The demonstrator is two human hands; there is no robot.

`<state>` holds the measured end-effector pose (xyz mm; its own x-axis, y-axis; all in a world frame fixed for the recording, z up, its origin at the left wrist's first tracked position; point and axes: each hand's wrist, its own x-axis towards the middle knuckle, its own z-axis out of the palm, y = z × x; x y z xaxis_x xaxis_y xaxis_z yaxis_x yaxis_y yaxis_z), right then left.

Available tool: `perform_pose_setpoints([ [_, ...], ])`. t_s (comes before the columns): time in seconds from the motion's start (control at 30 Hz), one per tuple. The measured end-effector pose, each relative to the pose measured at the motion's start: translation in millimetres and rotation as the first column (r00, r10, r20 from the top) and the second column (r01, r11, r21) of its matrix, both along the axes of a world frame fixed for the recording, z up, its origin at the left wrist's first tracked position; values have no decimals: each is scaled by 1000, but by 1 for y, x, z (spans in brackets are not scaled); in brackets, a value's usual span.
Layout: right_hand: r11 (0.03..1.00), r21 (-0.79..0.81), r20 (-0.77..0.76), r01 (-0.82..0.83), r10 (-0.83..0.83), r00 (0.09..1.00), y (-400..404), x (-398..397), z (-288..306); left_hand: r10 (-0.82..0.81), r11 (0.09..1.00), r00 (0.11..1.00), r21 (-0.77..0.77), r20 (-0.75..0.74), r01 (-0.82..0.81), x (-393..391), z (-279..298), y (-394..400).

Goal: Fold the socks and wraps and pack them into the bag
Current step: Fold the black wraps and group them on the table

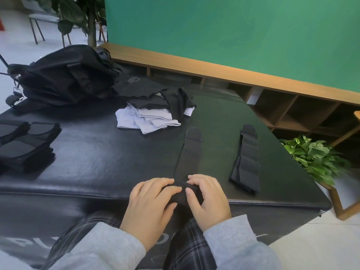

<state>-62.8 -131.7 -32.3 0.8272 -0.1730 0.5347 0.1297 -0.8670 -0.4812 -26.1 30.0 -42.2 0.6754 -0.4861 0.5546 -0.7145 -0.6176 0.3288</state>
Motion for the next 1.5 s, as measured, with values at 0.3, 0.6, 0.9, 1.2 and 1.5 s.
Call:
perform_pose_setpoints([
  [0.3,1000,2,5,-1,1,1000,0,0,0,4,1000,1000,4,0,-4,0,1,0],
  [0.6,997,-63,-29,-47,45,999,2,-2,4,15,998,999,-58,-30,-17,2,0,-2],
  [0.9,994,-42,17,-103,104,994,-1,-4,1,11,978,993,-207,-114,-35,-2,9,-2],
  [1.2,996,78,-14,-34,36,999,1,-3,2,2,941,901,-304,-433,-149,-11,25,-2],
  [1.5,990,139,1,-20,20,1000,4,-4,2,73,975,967,-187,-243,-121,-7,20,-1],
])
